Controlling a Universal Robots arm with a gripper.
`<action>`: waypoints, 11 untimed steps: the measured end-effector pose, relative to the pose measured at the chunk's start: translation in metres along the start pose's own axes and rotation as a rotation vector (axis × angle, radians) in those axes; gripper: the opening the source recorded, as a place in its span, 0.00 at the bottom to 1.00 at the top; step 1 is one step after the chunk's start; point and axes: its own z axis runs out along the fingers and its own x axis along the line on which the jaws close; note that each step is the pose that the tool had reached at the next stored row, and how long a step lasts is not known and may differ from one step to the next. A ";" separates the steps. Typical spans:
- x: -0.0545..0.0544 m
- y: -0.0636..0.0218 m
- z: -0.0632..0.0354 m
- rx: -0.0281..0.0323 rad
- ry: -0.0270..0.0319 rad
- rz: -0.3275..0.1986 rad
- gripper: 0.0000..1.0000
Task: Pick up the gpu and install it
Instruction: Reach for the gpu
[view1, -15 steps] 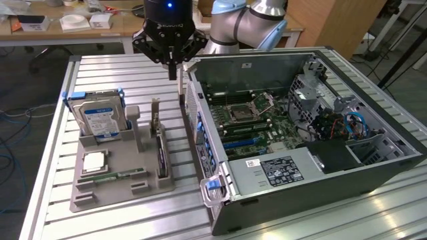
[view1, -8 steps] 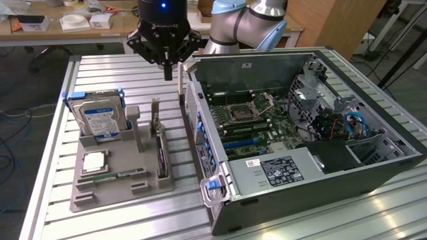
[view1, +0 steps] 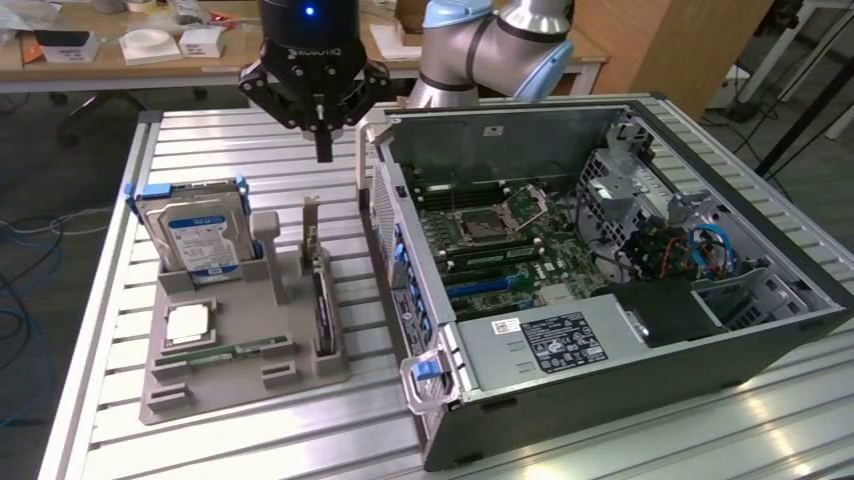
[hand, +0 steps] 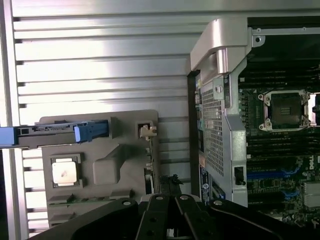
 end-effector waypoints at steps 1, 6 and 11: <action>0.002 -0.0001 0.0000 0.0000 0.0001 0.000 0.11; 0.009 -0.0007 0.0000 0.0000 0.0001 0.000 0.11; 0.016 -0.0012 0.0001 0.0000 0.0000 0.000 0.11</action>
